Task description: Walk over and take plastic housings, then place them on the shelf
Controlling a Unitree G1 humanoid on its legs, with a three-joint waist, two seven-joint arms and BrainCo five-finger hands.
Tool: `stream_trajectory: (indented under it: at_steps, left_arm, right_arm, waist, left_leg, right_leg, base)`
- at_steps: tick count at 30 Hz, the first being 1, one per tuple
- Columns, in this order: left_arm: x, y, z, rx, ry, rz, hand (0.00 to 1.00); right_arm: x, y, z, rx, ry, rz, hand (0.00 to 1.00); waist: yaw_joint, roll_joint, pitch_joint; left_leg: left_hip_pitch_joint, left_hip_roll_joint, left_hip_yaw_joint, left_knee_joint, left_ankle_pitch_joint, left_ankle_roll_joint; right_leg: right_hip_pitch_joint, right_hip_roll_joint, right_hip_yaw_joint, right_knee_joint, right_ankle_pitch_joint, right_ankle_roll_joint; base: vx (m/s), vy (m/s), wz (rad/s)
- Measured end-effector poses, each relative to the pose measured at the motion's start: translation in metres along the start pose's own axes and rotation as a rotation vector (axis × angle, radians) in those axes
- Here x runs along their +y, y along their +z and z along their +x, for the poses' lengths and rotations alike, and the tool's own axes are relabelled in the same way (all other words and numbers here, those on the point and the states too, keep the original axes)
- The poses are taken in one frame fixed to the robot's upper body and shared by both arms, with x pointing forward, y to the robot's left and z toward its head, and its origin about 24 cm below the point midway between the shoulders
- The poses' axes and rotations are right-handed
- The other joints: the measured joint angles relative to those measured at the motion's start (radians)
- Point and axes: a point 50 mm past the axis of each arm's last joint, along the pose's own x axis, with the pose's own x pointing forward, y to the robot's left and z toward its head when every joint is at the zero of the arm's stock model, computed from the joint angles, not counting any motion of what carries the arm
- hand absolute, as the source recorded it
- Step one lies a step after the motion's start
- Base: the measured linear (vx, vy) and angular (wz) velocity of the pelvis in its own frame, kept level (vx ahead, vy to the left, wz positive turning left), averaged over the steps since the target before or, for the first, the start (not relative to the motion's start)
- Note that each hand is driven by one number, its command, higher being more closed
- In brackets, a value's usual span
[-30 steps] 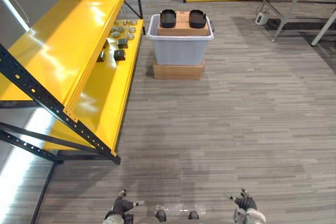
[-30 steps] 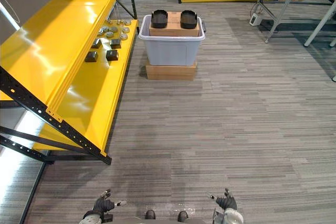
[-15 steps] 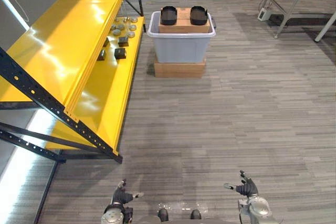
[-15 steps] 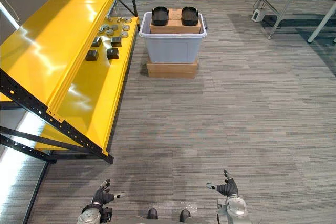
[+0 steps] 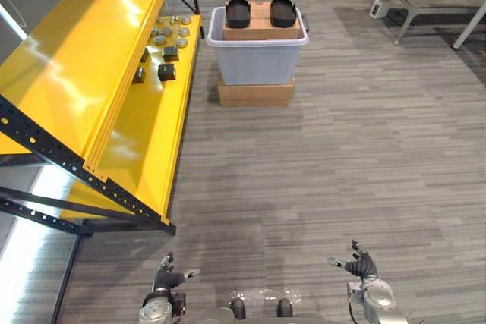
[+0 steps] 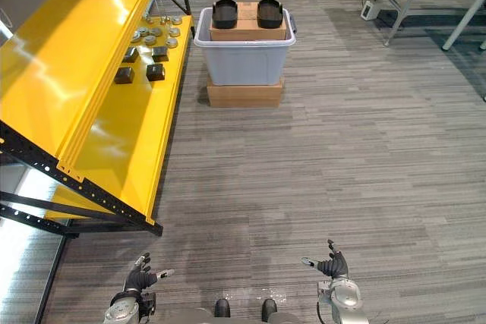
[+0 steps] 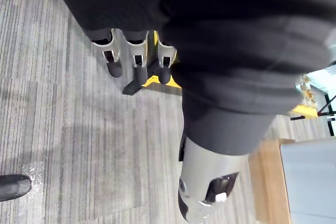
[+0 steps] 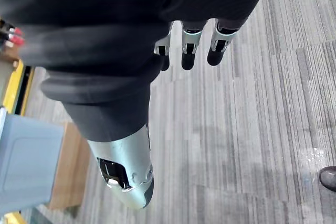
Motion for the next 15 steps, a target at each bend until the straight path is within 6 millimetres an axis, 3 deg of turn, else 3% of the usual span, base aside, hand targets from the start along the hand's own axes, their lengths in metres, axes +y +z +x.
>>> stream_trajectory:
  at_steps: [1, 3, 5, 7, 9, 10, 12, 13, 14, 15]
  left_arm:
    - [0.000, 0.001, 0.000, -0.006, 0.001, -0.008, 0.00]
    - [0.000, 0.007, 0.001, -0.024, -0.002, -0.008, 0.00]
    - [0.002, 0.013, 0.005, -0.042, 0.002, -0.002, 0.00]
    - [0.004, 0.020, 0.007, -0.060, 0.007, 0.003, 0.00]
    - [0.002, 0.027, 0.010, -0.080, 0.007, -0.007, 0.00]
    - [0.001, 0.028, 0.011, -0.082, 0.012, -0.010, 0.00]
    - [0.003, 0.025, 0.010, -0.074, 0.022, -0.006, 0.00]
    - [0.002, 0.020, 0.009, -0.057, 0.020, -0.009, 0.00]
    - [-0.002, 0.020, 0.009, -0.056, 0.013, -0.018, 0.00]
    - [-0.005, 0.024, 0.010, -0.067, 0.006, -0.024, 0.00]
  right_arm:
    - [0.000, 0.000, 0.000, 0.001, 0.000, 0.000, 0.00]
    - [0.001, -0.001, -0.001, 0.006, 0.002, 0.003, 0.00]
    - [0.002, -0.001, 0.000, 0.006, 0.005, 0.001, 0.00]
    - [0.003, 0.006, 0.003, -0.011, 0.010, -0.004, 0.00]
    - [0.001, 0.017, 0.008, -0.044, 0.007, -0.012, 0.00]
    - [0.000, 0.021, 0.009, -0.054, 0.008, -0.017, 0.00]
    - [0.003, 0.019, 0.008, -0.051, 0.022, -0.036, 0.00]
    - [0.003, 0.016, 0.007, -0.042, 0.024, -0.042, 0.00]
    - [0.003, 0.018, 0.008, -0.044, 0.023, -0.041, 0.00]
    - [0.005, 0.019, 0.008, -0.047, 0.029, -0.038, 0.00]
  waist:
    - [-0.001, 0.002, 0.005]
    - [-0.004, 0.005, 0.017]
    - [-0.007, 0.000, 0.034]
    - [-0.022, 0.010, 0.045]
    - [-0.041, 0.026, 0.071]
    - [-0.043, 0.031, 0.082]
    - [-0.048, 0.012, 0.081]
    - [-0.057, 0.015, 0.085]
    - [-0.057, 0.034, 0.077]
    - [-0.062, 0.035, 0.077]
  left_leg:
    - [0.008, -0.003, 0.002, 0.019, -0.021, 0.005]
    - [0.052, -0.008, -0.006, 0.015, -0.049, 0.025]
    - [0.131, -0.016, -0.010, -0.014, -0.064, 0.032]
    - [0.167, -0.004, -0.038, -0.042, -0.069, 0.023]
    - [0.208, 0.033, -0.061, -0.061, -0.085, -0.007]
    - [0.230, 0.046, -0.064, -0.064, -0.094, -0.022]
    - [0.281, 0.052, -0.076, -0.071, -0.119, -0.073]
    - [0.307, 0.068, -0.095, -0.068, -0.133, -0.095]
    - [0.297, 0.099, -0.102, -0.038, -0.127, -0.109]
    - [0.248, 0.112, -0.111, 0.070, -0.097, -0.146]
  right_leg:
    - [-0.045, -0.009, -0.006, 0.130, -0.045, 0.036]
    - [-0.150, -0.028, -0.051, 0.387, -0.079, 0.072]
    - [-0.227, -0.065, -0.134, 0.498, -0.124, 0.036]
    - [-0.289, -0.062, -0.180, 0.449, -0.128, 0.026]
    - [-0.364, -0.044, -0.201, 0.346, -0.085, -0.003]
    - [-0.386, -0.031, -0.199, 0.286, -0.033, -0.005]
    - [-0.404, -0.028, -0.176, 0.169, 0.112, -0.039]
    - [-0.405, -0.029, -0.176, 0.212, 0.196, -0.090]
    - [-0.421, -0.019, -0.203, 0.263, 0.153, -0.104]
    - [-0.418, -0.010, -0.216, 0.292, 0.099, -0.117]
  base:
    - [0.13, 0.100, -0.10]
    - [0.17, 0.089, 0.00]
    - [0.27, 0.057, 0.11]
    - [0.41, -0.004, 0.40]
    - [0.50, -0.073, 0.50]
    - [0.39, -0.082, 0.28]
    - [0.51, -0.150, 0.32]
    - [0.59, -0.214, 0.28]
    - [0.58, -0.244, 0.33]
    - [0.58, -0.247, 0.14]
